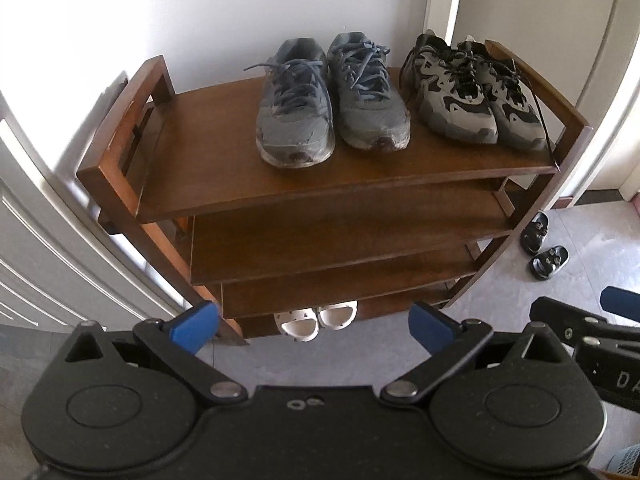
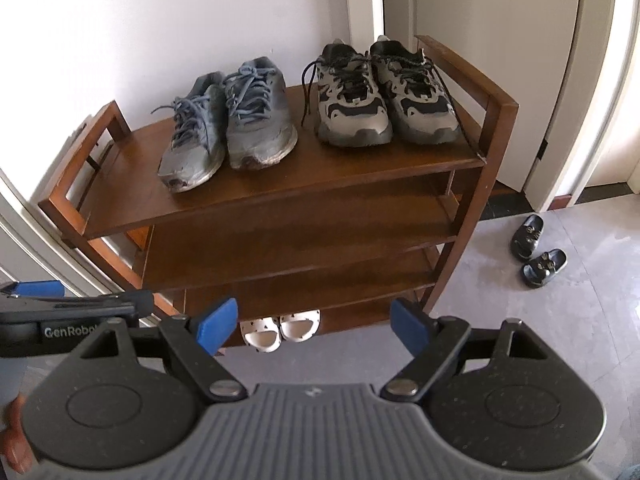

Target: Organize scattered shoes

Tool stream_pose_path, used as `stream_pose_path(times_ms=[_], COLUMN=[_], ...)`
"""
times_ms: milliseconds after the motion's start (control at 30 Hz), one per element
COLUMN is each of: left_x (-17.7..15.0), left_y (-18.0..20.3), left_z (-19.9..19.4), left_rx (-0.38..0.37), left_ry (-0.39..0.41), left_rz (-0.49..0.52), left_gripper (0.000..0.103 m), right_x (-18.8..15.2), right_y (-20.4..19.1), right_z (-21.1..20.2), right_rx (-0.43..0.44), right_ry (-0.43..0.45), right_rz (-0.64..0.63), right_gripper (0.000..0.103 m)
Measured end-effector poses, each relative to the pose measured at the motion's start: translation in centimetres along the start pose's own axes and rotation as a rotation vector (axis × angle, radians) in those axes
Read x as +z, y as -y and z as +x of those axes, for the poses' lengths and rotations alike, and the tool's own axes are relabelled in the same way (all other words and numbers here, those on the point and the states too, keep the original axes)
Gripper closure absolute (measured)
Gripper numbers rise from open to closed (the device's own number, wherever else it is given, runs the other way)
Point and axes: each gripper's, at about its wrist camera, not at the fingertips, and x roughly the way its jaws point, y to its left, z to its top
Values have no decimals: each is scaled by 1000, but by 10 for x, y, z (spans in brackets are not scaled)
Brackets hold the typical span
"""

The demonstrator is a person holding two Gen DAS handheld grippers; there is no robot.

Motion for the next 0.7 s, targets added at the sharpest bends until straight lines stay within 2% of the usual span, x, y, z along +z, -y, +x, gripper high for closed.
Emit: stream_pose_path(times_ms=[267, 700], left_x=[-8, -12], left_y=[-2, 18], left_z=[6, 11], left_rx=[-49, -109], left_ry=[-17, -22], left_rz=[39, 138], left_gripper=[1, 1], right_x=[-13, -31], right_y=[-11, -4], right_z=[-5, -11], right_rx=[-46, -126], right_ry=[-26, -43], right_rz=[27, 113], right_gripper=[17, 17])
